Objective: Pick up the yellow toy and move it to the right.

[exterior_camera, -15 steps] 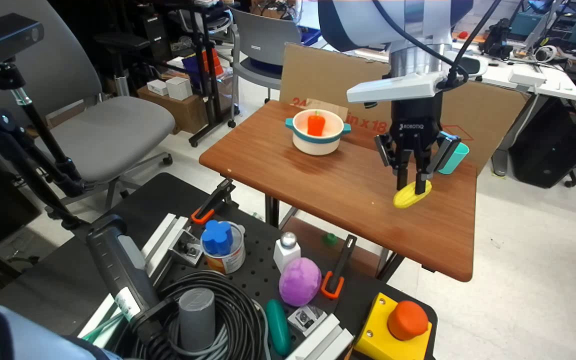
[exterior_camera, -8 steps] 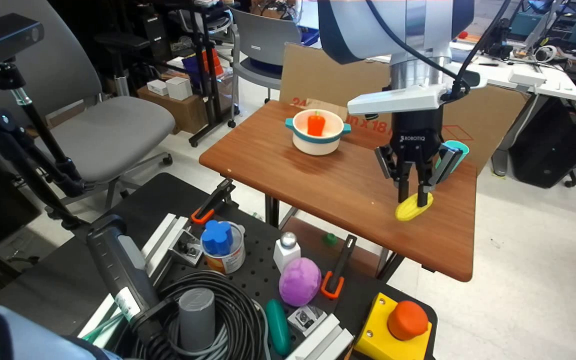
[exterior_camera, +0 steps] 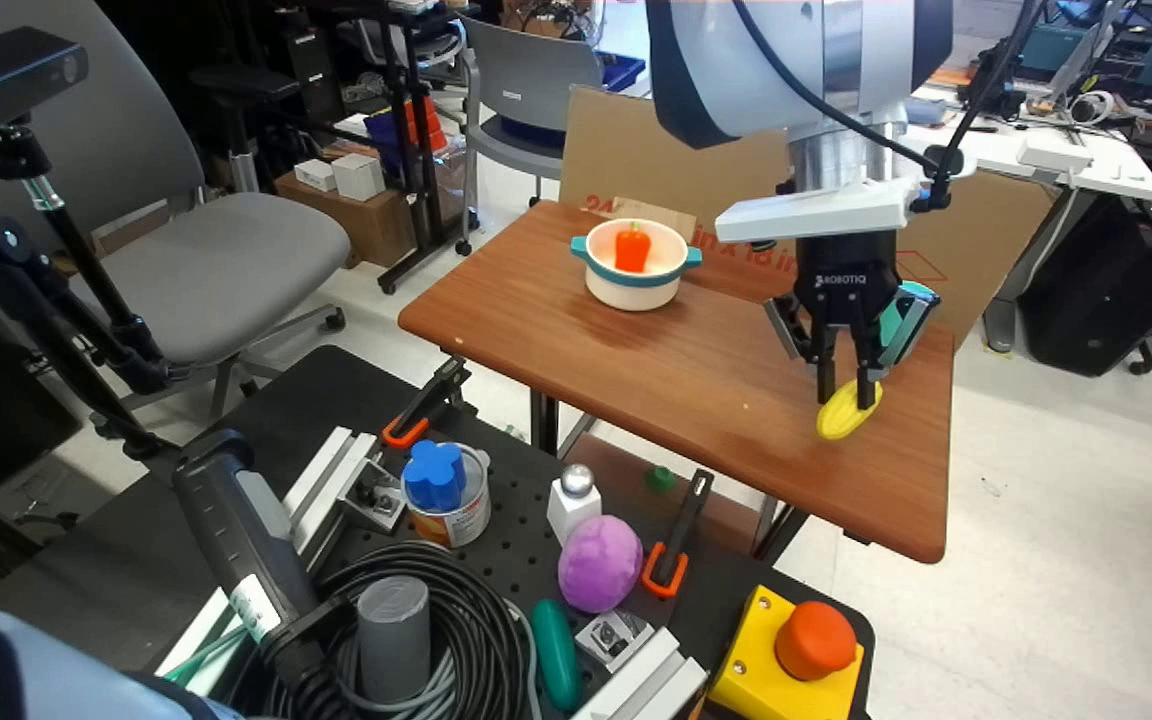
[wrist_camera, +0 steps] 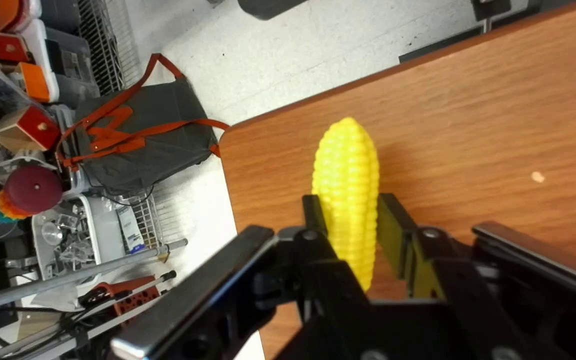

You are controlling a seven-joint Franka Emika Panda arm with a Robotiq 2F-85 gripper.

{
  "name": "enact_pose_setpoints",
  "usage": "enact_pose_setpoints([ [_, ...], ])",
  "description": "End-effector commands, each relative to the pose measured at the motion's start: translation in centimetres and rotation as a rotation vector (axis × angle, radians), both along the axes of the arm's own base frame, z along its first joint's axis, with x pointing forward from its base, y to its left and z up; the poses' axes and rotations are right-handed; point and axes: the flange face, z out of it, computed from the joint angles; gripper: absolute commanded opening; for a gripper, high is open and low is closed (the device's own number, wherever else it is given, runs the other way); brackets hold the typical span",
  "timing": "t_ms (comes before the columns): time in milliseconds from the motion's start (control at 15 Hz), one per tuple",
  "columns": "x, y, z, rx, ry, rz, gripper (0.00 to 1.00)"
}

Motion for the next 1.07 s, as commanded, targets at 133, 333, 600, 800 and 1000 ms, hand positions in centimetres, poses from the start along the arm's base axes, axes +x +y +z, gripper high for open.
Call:
enact_pose_setpoints([
  [133,2.3,-3.1,-3.2,-0.064,-0.03,0.054,0.08],
  [333,2.7,-4.0,-4.4,-0.084,-0.021,0.061,0.08],
  [600,2.8,-4.1,-3.8,-0.092,0.016,0.058,0.65],
  [800,2.5,-1.9,-1.0,-0.039,0.025,0.097,0.86],
  [1000,2.5,2.1,3.3,0.084,-0.053,0.165,1.0],
])
